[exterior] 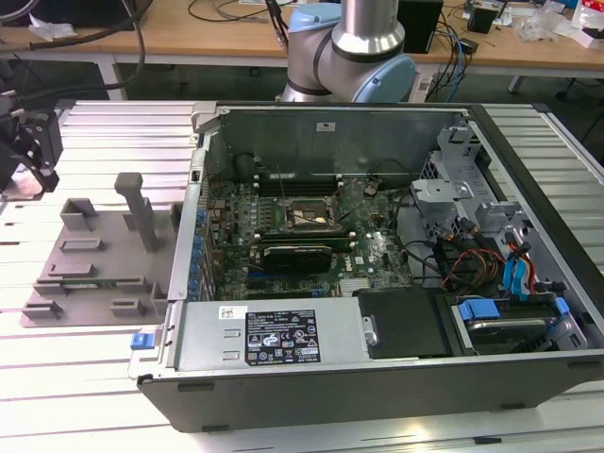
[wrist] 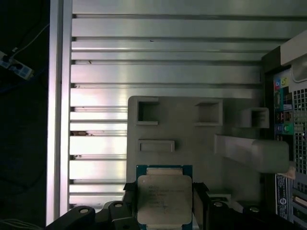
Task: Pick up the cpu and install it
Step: 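Pick up the cpu and move it towards the insertion slot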
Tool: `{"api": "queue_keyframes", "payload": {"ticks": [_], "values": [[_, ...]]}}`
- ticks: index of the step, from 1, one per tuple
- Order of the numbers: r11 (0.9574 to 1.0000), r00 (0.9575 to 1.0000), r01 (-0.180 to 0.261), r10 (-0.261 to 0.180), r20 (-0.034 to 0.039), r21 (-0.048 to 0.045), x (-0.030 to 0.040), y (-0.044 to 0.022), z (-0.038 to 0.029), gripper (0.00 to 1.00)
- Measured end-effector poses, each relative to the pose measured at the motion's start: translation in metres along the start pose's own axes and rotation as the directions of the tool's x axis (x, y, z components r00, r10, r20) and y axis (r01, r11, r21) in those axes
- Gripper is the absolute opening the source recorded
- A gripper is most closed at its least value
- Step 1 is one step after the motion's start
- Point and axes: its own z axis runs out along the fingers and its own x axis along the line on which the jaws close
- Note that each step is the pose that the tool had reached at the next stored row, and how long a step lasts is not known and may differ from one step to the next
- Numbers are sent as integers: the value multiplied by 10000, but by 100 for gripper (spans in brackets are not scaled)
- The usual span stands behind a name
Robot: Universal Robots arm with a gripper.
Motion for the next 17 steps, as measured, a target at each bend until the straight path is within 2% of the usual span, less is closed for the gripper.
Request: {"api": "queue_keyframes", "payload": {"ticks": [4, 8, 11, 13, 17], "values": [[10000, 10000, 0, 0, 6, -1, -1, 2, -39, 55], [10000, 10000, -1, 1, 4, 1, -2, 2, -43, 55], [10000, 10000, 0, 0, 4, 0, -60, 2, -41, 55], [10000, 10000, -2, 2, 2, 2, -68, 3, -50, 55], [10000, 10000, 0, 0, 6, 0, -76, 7, -160, 55]]}}
